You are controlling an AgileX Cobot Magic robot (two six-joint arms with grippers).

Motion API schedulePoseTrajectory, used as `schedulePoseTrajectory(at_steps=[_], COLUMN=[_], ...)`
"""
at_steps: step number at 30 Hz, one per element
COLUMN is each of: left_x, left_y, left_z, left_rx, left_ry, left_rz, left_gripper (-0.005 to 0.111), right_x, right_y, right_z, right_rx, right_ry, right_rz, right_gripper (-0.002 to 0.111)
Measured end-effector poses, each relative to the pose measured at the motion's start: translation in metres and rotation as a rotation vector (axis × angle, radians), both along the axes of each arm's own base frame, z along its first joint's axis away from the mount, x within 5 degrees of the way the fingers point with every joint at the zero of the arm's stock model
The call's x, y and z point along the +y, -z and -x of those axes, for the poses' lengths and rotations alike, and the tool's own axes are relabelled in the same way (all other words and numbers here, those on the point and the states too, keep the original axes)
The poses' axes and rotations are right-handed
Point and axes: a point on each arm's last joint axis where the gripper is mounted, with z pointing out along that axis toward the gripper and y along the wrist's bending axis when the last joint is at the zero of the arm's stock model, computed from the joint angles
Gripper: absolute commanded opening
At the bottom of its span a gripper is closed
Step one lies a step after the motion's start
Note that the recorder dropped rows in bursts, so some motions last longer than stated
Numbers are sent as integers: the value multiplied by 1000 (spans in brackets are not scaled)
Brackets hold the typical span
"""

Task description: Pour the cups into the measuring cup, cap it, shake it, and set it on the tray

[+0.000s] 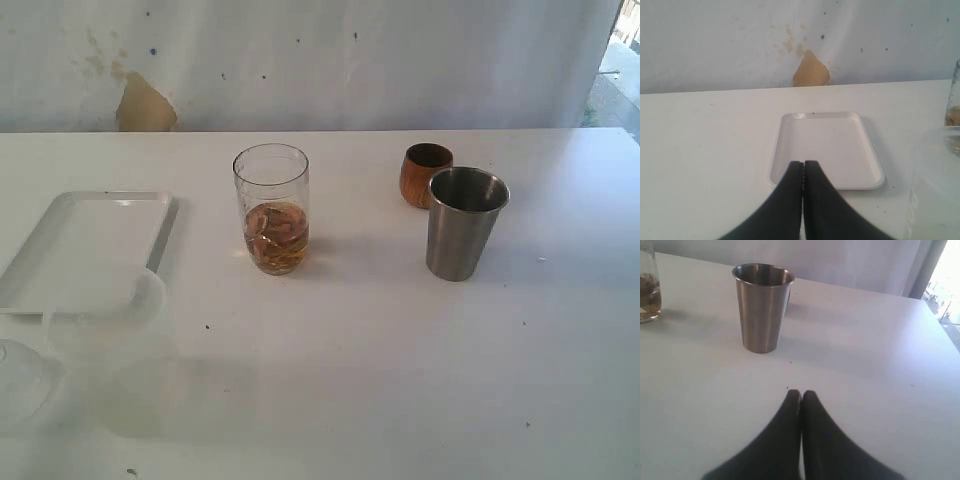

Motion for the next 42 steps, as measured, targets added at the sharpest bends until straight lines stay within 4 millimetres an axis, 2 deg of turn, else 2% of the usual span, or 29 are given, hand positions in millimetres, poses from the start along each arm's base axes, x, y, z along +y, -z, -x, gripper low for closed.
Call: schedulePoseTrajectory(at_steps=[9, 12, 17, 20, 23, 28, 32, 37, 40, 42], left_x=[0, 0, 0, 3, 4, 0, -3, 2, 9, 10], left_y=[0, -8, -22, -33, -36, -40, -70, -112, -130, -135], left_z=[0, -1, 0, 1, 2, -4, -16, -37, -56, -72], left_rx=[-5, -89, -234, -354, -385, -203, -46, 138, 350, 524], left_ry=[1, 2, -11, -15, -13, -19, -23, -74, -150, -181], left_rz=[-13, -17, 347, 488, 574, 613, 477, 207, 107, 90], left_gripper=[1, 1, 1, 0, 0, 0, 0, 0, 0, 0], right_x=[0, 0, 0, 0, 0, 0, 0, 0, 0, 0], right_y=[0, 0, 0, 0, 0, 0, 0, 0, 0, 0], right_z=[0, 0, 0, 0, 0, 0, 0, 0, 0, 0], right_rx=[1, 1, 1, 1, 1, 1, 1, 1, 1, 1], right_ry=[1, 1, 1, 1, 1, 1, 1, 1, 1, 1], right_rz=[-6, -6, -6, -6, -6, -6, -6, -6, -6, -6], right_gripper=[0, 0, 0, 0, 0, 0, 0, 0, 0, 0])
